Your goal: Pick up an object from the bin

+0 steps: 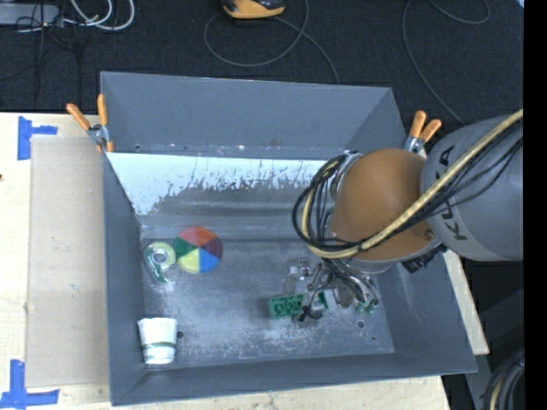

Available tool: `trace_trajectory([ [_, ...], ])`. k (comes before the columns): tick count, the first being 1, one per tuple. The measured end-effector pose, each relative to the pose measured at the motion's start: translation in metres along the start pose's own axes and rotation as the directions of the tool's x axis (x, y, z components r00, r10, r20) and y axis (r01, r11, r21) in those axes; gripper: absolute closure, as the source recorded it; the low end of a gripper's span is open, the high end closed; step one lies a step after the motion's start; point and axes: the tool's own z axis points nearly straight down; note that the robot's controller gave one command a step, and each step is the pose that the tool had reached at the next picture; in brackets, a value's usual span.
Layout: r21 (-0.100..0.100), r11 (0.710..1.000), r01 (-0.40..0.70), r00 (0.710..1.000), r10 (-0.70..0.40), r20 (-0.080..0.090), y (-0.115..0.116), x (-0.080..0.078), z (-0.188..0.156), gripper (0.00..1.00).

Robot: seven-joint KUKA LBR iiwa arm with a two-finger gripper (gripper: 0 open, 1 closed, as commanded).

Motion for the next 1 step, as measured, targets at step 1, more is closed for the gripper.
trace_trajectory([
  [1, -0.001, 1.000, -0.005, 1.000, 0.005, 0.003, -0.0013, -0.0034, -0.0168, 1.00],
])
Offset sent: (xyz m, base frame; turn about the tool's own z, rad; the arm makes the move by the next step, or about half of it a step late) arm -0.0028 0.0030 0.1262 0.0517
